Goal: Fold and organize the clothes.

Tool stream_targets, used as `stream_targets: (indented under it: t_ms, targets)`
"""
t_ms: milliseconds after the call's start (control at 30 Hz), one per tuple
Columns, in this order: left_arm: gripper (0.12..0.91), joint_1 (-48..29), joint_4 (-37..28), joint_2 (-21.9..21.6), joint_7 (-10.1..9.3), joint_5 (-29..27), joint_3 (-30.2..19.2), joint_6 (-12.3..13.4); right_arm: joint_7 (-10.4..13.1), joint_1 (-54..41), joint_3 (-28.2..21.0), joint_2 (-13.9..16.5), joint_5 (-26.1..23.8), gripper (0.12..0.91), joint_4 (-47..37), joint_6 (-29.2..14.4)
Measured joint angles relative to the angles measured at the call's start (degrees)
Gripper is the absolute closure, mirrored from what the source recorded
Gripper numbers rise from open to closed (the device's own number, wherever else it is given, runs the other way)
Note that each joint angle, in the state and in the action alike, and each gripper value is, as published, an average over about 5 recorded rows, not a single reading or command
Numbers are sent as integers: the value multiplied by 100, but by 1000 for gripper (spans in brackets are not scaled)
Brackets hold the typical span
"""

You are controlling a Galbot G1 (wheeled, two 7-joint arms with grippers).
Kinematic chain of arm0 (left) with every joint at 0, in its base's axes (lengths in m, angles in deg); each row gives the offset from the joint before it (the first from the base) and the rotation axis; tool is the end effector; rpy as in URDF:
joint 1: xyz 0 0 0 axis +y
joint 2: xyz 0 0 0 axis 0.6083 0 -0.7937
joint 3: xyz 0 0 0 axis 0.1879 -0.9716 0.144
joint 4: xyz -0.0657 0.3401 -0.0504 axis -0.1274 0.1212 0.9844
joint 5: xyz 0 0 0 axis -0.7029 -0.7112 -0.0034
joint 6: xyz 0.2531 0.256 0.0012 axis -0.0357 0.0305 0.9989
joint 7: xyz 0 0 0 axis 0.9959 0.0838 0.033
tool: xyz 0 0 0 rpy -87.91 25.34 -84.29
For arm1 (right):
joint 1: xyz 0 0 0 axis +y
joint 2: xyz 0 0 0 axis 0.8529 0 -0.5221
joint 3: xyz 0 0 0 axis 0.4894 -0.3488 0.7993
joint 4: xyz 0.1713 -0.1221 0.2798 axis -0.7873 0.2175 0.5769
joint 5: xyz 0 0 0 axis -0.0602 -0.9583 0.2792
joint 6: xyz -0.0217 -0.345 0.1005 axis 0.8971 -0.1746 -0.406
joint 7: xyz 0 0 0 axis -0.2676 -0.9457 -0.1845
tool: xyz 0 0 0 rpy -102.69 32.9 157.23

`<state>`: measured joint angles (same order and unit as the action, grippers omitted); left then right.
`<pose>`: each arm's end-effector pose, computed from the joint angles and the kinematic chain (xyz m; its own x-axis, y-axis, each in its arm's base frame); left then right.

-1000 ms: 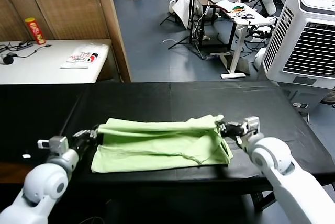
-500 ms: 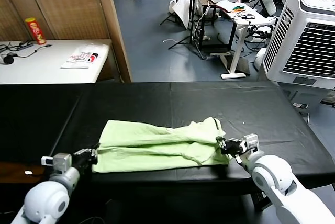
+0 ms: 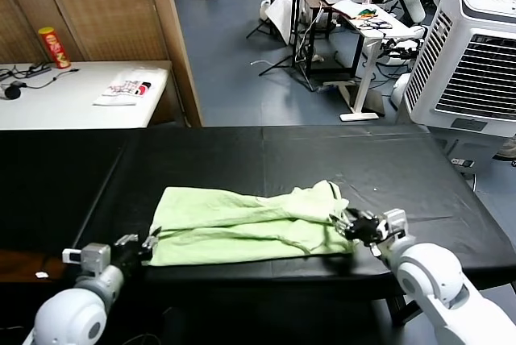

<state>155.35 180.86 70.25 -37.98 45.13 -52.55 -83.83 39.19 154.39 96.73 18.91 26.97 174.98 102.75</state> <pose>0.2119 0.1082 -0.2273 -0.8648 0.0696 0.4972 0.0834 0.9965 0.0055 0.3001 -0.0899 -0.2005 -0.8336 -0.2035 0.5135 -0.2725 0.9602 -0.0618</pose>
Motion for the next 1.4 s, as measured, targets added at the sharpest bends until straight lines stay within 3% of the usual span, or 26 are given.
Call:
stream_targets:
  t_ms: [100,200,600,767,1033,1133,1200,1400]
  targets:
    - [282,-160,-90,52,2,118,-4,213,42,-262,-68,-158,-207,229,-226,0]
    - [239,-492,-377,129,-5,187,-89,376,27,-587,-213,-387,-423,227,-573,-21]
    - [232,-1999,-1902,296,15,548,-602,400,-205,-1527,-839,-1236,-849,227,-1905,-237]
    - [232,-2290,-2292,350,40,750,-760,358,-240,-1612,-916,-1374,-928,230,-2112,-260]
    - [234,-2478,-2541,457,111,825,-895,350,-249,-1630,-926,-1460,-980,326,-2216,-295]
    - [279,-2492,-2580,500,77,777,-919,383,-248,-1609,-926,-1508,-1068,408,-2241,-358]
    - [363,-2475,-2576,524,59,749,-919,409,-247,-1582,-925,-1541,-1147,515,-2251,-424]
    - [698,-2341,-2446,616,-9,431,-859,628,-199,-1466,-880,-1637,-1366,819,-2202,-620]
